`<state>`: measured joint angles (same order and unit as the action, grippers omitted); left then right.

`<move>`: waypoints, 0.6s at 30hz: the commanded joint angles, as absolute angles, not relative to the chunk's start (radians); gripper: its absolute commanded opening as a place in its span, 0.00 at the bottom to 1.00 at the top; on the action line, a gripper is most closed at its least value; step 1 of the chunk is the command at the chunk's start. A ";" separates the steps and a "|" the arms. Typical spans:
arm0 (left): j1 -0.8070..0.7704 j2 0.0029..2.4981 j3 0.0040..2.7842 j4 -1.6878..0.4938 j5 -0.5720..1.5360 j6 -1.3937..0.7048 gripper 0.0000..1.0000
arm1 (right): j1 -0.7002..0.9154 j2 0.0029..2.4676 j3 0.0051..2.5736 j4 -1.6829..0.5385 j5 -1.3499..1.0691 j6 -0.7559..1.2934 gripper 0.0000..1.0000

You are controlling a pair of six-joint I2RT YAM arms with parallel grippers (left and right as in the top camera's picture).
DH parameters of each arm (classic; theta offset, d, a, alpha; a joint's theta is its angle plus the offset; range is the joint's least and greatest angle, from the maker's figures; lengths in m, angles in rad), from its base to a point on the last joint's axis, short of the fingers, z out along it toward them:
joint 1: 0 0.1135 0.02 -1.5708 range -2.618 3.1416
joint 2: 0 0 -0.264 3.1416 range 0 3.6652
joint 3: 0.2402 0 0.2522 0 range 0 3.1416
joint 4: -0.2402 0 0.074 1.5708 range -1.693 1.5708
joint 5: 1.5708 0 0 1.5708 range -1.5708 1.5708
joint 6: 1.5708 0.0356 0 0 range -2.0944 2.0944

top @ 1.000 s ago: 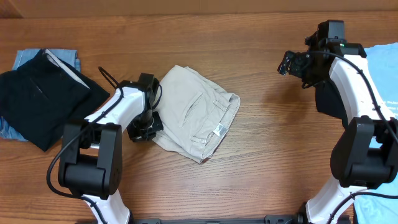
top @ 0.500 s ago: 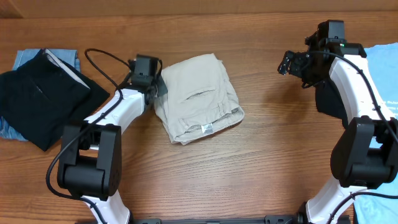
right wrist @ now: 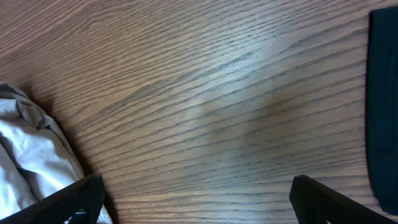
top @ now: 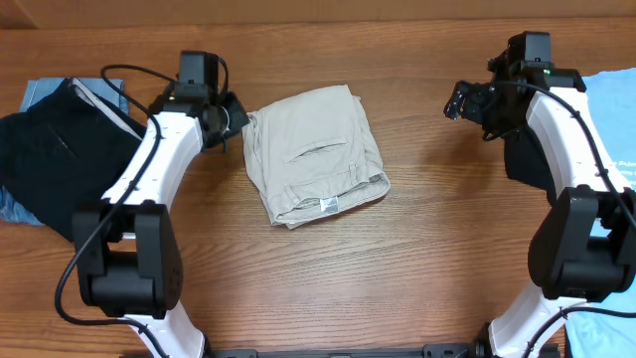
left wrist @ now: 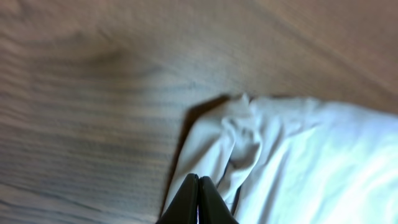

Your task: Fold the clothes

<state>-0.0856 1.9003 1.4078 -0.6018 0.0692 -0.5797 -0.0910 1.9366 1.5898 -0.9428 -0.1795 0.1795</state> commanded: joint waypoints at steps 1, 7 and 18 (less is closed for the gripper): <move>-0.099 1.971 1.375 -0.606 0.137 -0.676 0.04 | -0.093 1.926 1.605 -0.940 -0.185 0.179 1.00; -0.108 2.131 1.376 -0.511 0.266 -0.791 0.04 | -0.093 1.926 1.605 -0.940 -0.185 0.179 1.00; -0.201 2.195 1.470 -0.065 0.640 -0.545 0.05 | -0.093 1.926 1.605 -0.940 -0.185 0.179 1.00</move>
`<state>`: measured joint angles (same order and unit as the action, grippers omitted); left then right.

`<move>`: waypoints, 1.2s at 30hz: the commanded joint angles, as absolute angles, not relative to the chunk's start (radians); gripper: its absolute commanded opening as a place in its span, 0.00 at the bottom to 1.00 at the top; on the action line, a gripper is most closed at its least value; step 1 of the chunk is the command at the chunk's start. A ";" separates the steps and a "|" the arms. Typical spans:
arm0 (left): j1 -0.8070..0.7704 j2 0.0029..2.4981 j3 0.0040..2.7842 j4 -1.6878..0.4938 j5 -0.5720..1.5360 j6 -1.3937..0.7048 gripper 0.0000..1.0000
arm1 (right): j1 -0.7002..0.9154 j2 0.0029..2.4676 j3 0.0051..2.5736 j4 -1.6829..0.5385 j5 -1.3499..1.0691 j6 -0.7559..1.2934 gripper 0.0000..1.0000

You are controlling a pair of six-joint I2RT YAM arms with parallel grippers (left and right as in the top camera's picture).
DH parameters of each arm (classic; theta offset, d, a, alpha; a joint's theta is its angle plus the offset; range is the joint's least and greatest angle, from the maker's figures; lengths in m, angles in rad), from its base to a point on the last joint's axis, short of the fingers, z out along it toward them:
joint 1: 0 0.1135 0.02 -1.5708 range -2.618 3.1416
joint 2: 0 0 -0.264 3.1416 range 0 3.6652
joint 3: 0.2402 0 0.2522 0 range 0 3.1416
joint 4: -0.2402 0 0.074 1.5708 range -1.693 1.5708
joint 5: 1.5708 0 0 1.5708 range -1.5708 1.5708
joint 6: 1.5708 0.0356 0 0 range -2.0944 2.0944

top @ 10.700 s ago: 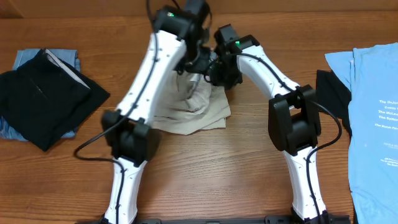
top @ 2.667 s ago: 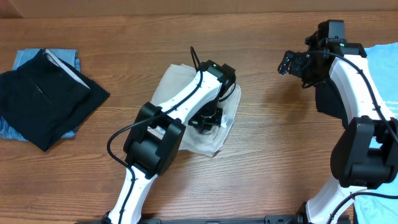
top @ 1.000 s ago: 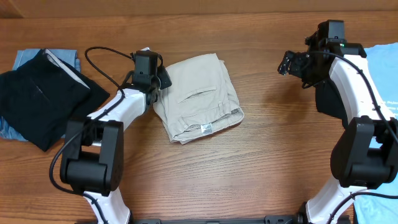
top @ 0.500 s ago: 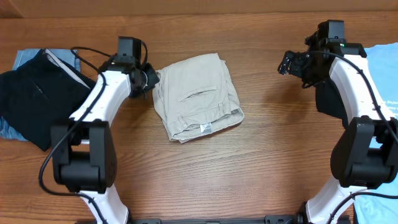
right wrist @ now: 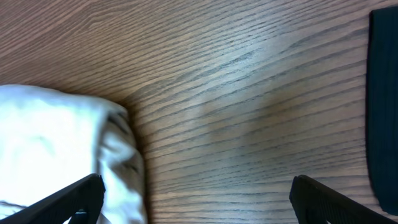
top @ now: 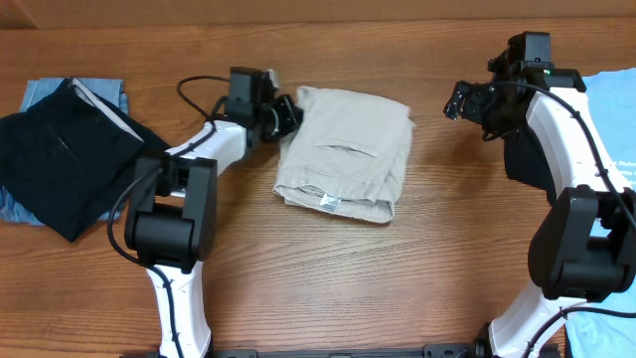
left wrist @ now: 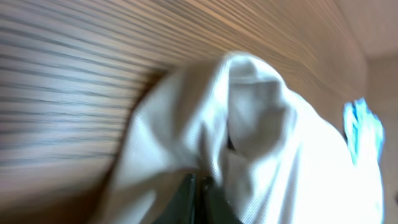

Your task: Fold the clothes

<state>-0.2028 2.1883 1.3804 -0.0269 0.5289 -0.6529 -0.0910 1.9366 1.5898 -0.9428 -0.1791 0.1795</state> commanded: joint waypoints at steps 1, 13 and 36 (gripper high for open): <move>-0.183 2.193 1.541 -0.149 0.640 -0.529 0.05 | -0.093 1.926 1.605 -0.940 -0.185 0.179 1.00; -0.501 2.178 1.953 -0.953 0.406 -0.317 0.05 | -0.093 1.926 1.605 -0.940 -0.185 0.179 1.00; -0.687 2.204 1.749 -1.209 0.163 -0.409 0.11 | -0.093 1.926 1.605 -0.940 -0.185 0.179 1.00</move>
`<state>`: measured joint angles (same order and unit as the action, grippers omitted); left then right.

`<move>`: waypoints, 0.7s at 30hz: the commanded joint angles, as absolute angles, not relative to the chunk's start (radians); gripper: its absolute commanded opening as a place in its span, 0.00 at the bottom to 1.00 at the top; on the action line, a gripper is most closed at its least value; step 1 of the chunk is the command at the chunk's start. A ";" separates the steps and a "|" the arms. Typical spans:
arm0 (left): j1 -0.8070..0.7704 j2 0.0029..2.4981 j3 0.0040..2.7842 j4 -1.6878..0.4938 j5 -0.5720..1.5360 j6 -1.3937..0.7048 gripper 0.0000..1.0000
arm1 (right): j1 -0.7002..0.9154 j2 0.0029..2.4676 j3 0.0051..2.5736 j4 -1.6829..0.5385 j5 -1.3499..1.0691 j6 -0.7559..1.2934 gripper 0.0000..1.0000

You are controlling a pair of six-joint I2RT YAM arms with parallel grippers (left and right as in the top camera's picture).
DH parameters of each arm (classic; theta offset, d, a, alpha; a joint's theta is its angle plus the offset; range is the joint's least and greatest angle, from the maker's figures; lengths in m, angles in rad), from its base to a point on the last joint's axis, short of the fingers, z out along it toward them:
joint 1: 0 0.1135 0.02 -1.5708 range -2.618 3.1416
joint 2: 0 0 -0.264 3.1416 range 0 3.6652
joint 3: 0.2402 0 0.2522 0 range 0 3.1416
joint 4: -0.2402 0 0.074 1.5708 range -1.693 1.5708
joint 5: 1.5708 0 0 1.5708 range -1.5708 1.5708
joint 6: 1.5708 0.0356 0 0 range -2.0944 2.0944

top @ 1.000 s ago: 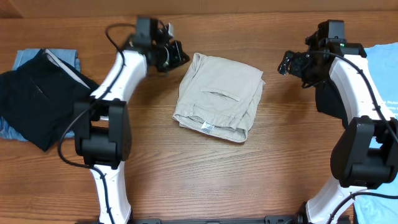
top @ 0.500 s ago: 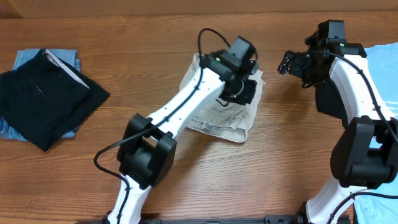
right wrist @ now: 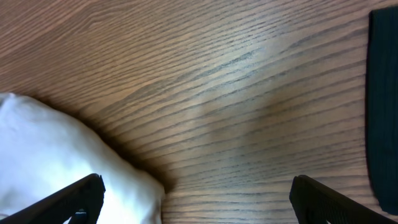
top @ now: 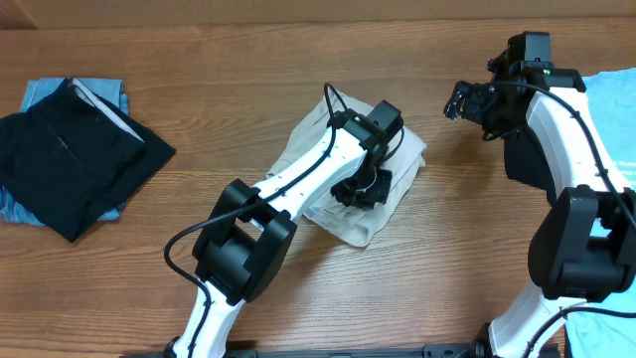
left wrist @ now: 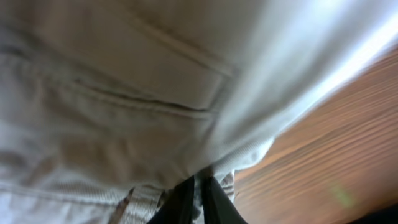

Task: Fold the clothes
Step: 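Grasp the folded beige shorts with the left gripper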

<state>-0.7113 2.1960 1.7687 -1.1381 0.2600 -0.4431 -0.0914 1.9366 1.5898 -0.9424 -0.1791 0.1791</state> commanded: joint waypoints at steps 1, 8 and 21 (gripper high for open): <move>-0.672 2.204 1.749 -1.242 0.138 -0.401 0.11 | -0.093 1.926 1.605 -0.940 -0.185 0.179 1.00; -0.525 2.204 1.713 -1.290 0.056 -0.389 0.08 | -0.093 1.926 1.605 -0.940 -0.185 0.179 1.00; -0.406 2.195 1.940 -1.359 0.121 -0.400 0.10 | -0.093 1.926 1.605 -0.940 -0.185 0.179 1.00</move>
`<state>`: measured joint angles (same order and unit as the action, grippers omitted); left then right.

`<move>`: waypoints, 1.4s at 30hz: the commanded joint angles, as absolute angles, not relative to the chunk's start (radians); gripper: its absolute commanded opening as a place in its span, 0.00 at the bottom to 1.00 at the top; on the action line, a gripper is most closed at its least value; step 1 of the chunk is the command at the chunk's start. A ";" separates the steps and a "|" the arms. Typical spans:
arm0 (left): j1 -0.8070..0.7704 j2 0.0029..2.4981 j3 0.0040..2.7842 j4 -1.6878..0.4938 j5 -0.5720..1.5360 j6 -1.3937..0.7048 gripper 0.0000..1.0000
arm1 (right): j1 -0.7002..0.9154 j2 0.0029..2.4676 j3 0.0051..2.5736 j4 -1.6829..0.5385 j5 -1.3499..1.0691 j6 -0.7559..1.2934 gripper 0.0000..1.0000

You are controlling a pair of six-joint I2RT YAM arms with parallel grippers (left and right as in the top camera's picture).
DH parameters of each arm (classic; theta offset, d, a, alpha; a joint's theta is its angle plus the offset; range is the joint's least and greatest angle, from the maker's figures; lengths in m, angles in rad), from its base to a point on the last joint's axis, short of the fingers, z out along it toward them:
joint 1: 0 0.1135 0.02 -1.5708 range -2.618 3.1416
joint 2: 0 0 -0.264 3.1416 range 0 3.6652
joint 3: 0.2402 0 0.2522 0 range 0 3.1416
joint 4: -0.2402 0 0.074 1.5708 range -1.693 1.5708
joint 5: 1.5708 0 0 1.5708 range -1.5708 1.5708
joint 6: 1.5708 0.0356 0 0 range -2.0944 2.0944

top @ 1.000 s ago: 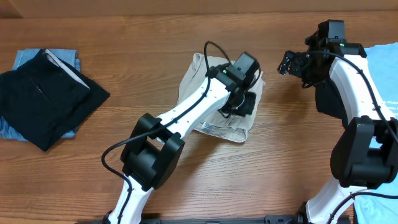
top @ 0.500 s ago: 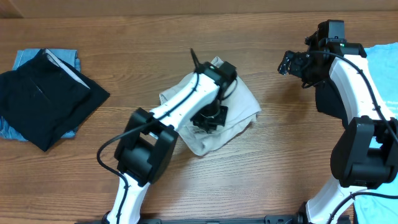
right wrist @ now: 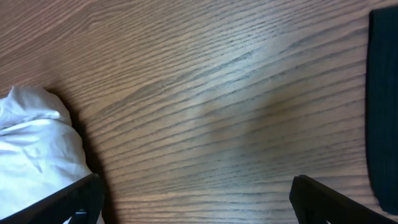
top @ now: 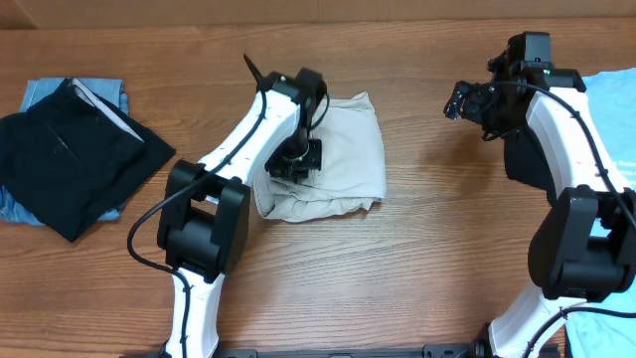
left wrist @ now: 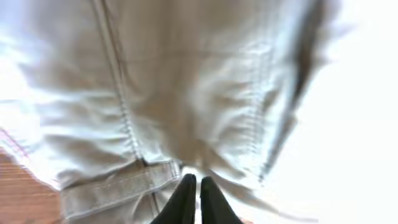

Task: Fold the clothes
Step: 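Grasp the folded beige shorts with the left gripper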

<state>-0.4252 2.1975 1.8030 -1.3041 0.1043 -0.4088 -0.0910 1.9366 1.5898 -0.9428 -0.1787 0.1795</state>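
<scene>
Beige folded trousers [top: 348,149] lie in the middle of the wooden table [top: 417,259], a little rumpled at the front edge. My left gripper [top: 296,159] reaches over their left part. In the left wrist view its fingers [left wrist: 194,182] are pressed together on the beige fabric [left wrist: 186,81], near a waistband loop. My right gripper [top: 462,99] hangs at the far right, apart from the trousers. Its fingers [right wrist: 81,199] stand wide open over bare wood, with the trousers' edge [right wrist: 31,143] at the left.
A black garment [top: 70,159] lies on a blue one [top: 40,91] at the far left. A light blue garment [top: 611,109] and a dark one [top: 527,159] lie at the right, beneath the right arm.
My left gripper has moved left and back, from the trousers' right part to their left part. The trousers were bunched up right of centre and now lie flatter, further left. The right arm has not moved.
My left gripper was shut at the folded trousers' left edge. Then it was at their far left corner, and they lay turned and further right. Later it reached across them and they were bunched up. Now they lie spread again mid-table.
</scene>
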 commanded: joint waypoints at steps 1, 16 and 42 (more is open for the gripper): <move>-0.399 2.195 1.989 -1.385 0.120 -0.401 0.14 | -0.093 1.926 1.605 -0.940 -0.185 0.179 1.00; -0.378 2.199 1.767 -1.189 -0.170 -0.632 1.00 | -0.093 1.926 1.605 -0.940 -0.185 0.179 1.00; -0.352 2.199 1.478 -0.862 0.125 -0.611 1.00 | -0.093 1.926 1.605 -0.940 -0.185 0.179 1.00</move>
